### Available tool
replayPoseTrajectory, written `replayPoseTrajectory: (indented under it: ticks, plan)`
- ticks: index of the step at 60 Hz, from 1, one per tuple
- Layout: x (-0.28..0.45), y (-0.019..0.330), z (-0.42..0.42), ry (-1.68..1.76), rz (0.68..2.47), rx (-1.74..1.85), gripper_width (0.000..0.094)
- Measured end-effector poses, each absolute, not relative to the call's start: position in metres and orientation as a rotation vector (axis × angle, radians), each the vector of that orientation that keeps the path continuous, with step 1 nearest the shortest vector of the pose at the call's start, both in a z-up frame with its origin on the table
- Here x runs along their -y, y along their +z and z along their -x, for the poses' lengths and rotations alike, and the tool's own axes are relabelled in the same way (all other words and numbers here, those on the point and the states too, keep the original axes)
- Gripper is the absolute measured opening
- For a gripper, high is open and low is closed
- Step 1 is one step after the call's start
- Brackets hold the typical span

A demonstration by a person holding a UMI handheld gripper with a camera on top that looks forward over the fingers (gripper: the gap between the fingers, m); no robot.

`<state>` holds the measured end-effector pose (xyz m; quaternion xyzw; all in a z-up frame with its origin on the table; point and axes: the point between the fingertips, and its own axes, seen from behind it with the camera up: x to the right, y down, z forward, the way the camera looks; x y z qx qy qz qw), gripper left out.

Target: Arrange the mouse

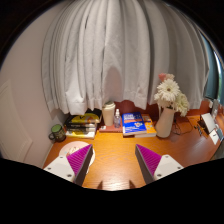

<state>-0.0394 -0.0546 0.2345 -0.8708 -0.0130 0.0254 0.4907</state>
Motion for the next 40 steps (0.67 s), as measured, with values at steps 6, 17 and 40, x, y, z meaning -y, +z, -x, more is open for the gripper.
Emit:
replayPoseTrajectory:
  ticks: [6, 17, 40]
  plan:
    - [0.085, 0.236, 0.004, 0.05, 2.107, 0.025, 0.0855]
    - [0.136, 0.228, -0.038, 0.071, 2.116, 0.032, 0.0855]
    - [0.176, 0.224, -0.074, 0.079, 2.125, 0.012, 0.0855]
